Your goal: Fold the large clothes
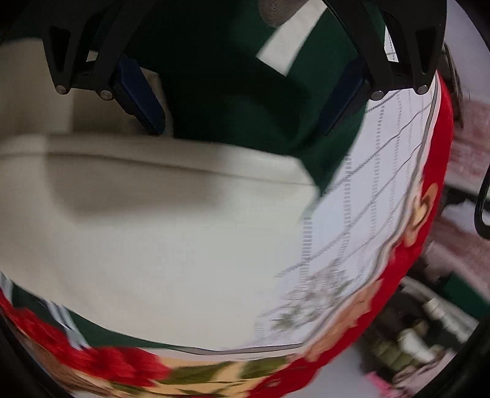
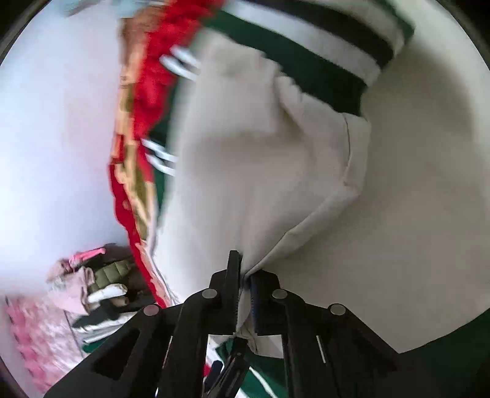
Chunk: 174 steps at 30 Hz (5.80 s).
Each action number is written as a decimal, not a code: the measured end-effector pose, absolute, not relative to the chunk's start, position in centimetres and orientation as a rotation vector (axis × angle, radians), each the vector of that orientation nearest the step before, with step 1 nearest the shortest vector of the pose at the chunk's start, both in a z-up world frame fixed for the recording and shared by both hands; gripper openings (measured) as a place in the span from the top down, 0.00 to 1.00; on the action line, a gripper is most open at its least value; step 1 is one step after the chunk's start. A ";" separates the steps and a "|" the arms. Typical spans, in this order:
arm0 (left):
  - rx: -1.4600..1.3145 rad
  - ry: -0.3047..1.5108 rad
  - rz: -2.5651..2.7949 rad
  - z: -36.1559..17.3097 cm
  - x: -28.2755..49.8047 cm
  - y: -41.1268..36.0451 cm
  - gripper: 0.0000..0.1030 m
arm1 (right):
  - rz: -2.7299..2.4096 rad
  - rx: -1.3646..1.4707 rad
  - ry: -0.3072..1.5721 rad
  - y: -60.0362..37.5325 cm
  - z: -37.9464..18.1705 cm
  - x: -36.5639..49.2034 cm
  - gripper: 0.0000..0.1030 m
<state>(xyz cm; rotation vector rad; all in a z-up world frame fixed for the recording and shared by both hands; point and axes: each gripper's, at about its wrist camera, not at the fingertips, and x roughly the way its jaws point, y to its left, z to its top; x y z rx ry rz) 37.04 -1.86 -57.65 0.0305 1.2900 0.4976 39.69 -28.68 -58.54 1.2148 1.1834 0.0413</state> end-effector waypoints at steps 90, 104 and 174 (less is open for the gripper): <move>0.339 1.352 0.421 -51.1 17.9 -28.2 0.90 | 0.372 0.909 1.331 -50.6 -56.2 33.6 0.92; -0.041 1.326 0.281 -44.3 18.0 -8.2 0.91 | 0.395 0.594 1.238 -28.7 -39.0 38.1 0.92; -0.219 1.425 0.480 -48.5 13.3 9.5 0.18 | -0.177 0.822 1.733 -47.4 -51.4 8.1 0.56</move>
